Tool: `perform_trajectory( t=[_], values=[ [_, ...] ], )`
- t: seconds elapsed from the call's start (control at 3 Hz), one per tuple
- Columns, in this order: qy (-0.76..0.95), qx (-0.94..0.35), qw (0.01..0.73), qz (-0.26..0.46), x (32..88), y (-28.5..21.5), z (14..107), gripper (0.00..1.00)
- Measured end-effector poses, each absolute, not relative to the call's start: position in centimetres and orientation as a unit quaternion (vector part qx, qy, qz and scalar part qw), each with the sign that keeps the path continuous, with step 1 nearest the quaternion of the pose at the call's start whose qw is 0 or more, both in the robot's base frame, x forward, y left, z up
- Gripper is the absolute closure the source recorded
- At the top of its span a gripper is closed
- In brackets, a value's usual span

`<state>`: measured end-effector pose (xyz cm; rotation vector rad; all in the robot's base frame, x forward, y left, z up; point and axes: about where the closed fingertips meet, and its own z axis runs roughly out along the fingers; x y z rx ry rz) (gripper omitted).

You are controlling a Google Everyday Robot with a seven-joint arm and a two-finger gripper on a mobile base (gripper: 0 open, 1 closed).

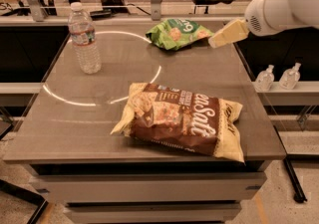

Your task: Move green rice chip bag near brown chip bag

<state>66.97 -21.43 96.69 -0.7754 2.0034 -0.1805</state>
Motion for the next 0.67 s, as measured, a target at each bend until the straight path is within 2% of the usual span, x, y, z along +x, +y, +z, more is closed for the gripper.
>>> perform_trajectory(
  t=[0.67],
  values=[
    [0.838, -0.246, 0.486, -0.019, 70.5, -19.4, 92.0, 0.0]
  ],
)
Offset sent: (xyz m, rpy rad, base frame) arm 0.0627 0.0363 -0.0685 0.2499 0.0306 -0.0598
